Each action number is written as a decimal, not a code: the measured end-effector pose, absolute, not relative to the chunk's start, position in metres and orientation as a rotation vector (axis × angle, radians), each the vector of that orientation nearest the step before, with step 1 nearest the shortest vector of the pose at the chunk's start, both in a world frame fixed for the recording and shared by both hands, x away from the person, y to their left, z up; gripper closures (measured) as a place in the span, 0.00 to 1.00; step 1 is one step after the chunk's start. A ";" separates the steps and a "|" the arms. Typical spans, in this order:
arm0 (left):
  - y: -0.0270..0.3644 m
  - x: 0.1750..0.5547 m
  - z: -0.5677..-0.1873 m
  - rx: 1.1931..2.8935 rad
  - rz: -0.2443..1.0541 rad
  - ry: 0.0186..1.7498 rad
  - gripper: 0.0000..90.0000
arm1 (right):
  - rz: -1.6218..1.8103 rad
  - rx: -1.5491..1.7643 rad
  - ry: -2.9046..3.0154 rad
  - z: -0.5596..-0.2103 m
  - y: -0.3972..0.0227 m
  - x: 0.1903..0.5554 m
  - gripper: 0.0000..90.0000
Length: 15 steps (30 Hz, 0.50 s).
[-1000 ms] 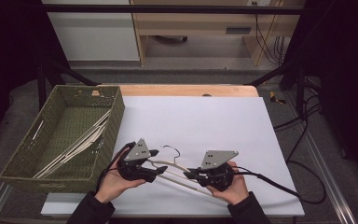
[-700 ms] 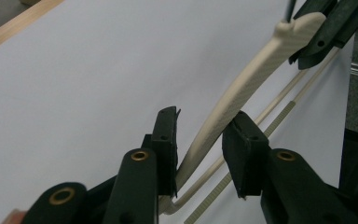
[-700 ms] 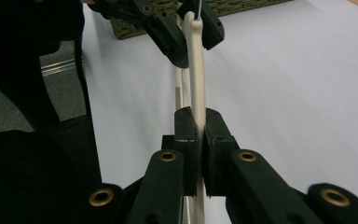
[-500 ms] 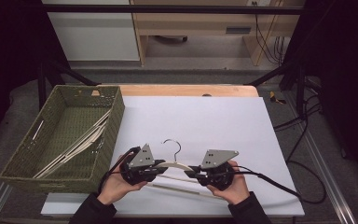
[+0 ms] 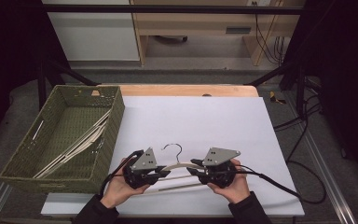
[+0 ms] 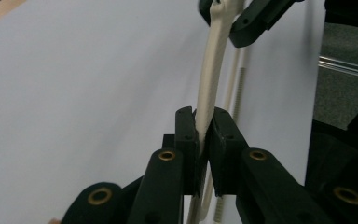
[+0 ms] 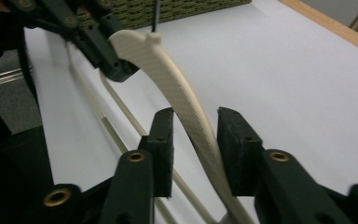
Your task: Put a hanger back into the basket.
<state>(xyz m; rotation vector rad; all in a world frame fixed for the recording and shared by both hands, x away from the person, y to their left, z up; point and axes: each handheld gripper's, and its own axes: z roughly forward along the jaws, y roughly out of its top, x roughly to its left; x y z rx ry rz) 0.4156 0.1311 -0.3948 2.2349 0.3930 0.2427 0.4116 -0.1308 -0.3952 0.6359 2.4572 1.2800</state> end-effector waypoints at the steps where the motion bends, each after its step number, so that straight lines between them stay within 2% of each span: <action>1: 0.130 0.414 -0.395 2.230 0.238 0.384 0.93 | 1.277 0.646 2.449 -0.395 -0.131 0.412 0.71; 3: 0.128 0.412 -0.395 2.230 0.221 0.368 0.96 | 1.274 0.651 2.420 -0.395 -0.132 0.411 0.65; 6: 0.125 0.410 -0.394 2.224 0.216 0.368 0.96 | 1.284 0.665 2.411 -0.394 -0.134 0.412 0.60; 7: 0.126 0.410 -0.395 2.213 0.217 0.388 0.97 | 1.304 0.675 2.410 -0.393 -0.136 0.411 0.56; 10: 0.129 0.412 -0.395 2.207 0.228 0.419 0.97 | 1.341 0.676 2.397 -0.390 -0.140 0.411 0.51; 12: 0.133 0.414 -0.394 2.188 0.242 0.457 0.96 | 1.370 0.693 2.372 -0.387 -0.144 0.410 0.42; 13: 0.135 0.415 -0.394 2.180 0.249 0.469 0.96 | 1.388 0.727 2.350 -0.384 -0.150 0.410 0.35; 15: 0.139 0.416 -0.392 2.160 0.263 0.492 0.96 | 1.393 0.745 2.331 -0.384 -0.154 0.410 0.32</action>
